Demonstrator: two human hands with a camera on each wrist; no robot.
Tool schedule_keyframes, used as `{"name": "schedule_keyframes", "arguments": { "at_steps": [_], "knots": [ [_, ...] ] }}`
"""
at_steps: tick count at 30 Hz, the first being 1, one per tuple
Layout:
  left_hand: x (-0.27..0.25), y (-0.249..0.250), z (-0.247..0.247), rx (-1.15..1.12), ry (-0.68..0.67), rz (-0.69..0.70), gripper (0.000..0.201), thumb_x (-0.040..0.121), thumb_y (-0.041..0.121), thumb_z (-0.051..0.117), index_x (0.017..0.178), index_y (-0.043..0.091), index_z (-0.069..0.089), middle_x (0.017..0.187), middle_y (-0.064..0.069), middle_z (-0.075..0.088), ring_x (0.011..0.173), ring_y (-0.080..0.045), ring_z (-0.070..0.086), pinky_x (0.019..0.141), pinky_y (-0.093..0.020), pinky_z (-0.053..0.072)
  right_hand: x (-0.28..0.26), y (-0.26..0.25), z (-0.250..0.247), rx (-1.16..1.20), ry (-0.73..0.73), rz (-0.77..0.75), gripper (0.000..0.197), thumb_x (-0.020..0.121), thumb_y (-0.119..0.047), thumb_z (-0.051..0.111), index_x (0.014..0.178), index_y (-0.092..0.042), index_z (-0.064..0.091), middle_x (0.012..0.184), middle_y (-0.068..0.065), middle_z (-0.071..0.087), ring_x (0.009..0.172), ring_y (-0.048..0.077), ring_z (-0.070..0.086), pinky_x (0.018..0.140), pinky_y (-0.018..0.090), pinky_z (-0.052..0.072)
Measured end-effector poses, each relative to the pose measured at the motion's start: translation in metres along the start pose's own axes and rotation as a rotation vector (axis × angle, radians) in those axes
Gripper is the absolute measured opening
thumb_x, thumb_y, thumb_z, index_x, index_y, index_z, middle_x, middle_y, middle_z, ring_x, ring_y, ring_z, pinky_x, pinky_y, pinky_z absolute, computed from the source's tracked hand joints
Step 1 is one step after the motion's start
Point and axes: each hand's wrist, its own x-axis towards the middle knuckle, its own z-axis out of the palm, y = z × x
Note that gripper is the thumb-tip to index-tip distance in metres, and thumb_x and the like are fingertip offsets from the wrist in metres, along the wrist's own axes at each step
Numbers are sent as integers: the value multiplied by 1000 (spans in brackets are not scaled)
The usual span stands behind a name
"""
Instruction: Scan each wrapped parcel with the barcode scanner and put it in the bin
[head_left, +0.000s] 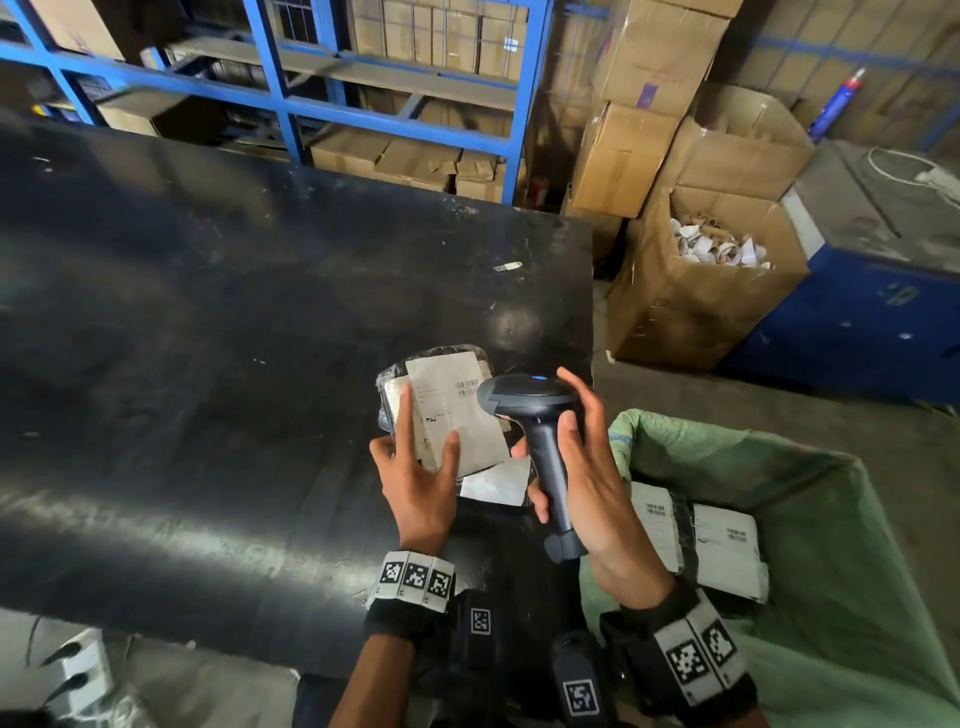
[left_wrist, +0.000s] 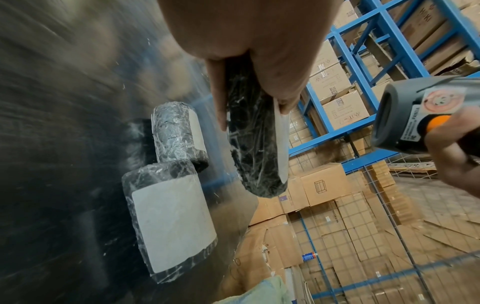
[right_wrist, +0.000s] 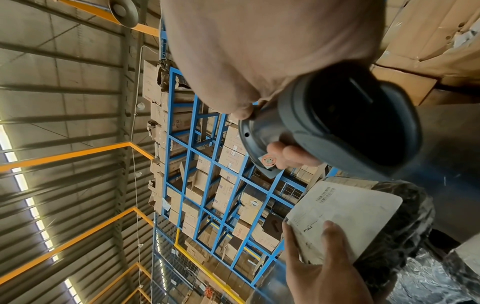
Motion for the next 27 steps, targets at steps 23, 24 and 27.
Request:
{"name": "schedule_keyframes", "arguments": {
  "at_steps": [23, 24, 27],
  "knots": [
    [2, -20, -56, 143, -6, 26, 82, 79, 47, 67, 153, 43, 33, 110, -10, 44, 94, -19, 49, 91, -27, 41, 33, 202, -36, -340, 548, 196, 46, 97, -53, 35, 143, -50, 30, 151, -1, 43, 110, 23, 66, 98, 49, 51],
    [2, -20, -58, 145, -12, 22, 82, 79, 48, 67, 153, 44, 33, 111, -9, 44, 94, -18, 49, 91, -27, 41, 31, 221, -39, -344, 548, 207, 46, 94, -60, 33, 140, -58, 28, 152, -3, 42, 117, 27, 62, 101, 50, 50],
    [2, -19, -62, 146, -38, 19, 82, 79, 50, 66, 153, 46, 31, 111, -7, 43, 95, -18, 49, 91, -27, 40, 27, 289, -55, -394, 563, 264, 49, 86, -77, 28, 134, -68, 23, 150, -2, 43, 125, 29, 57, 99, 56, 50]
  ]
}}
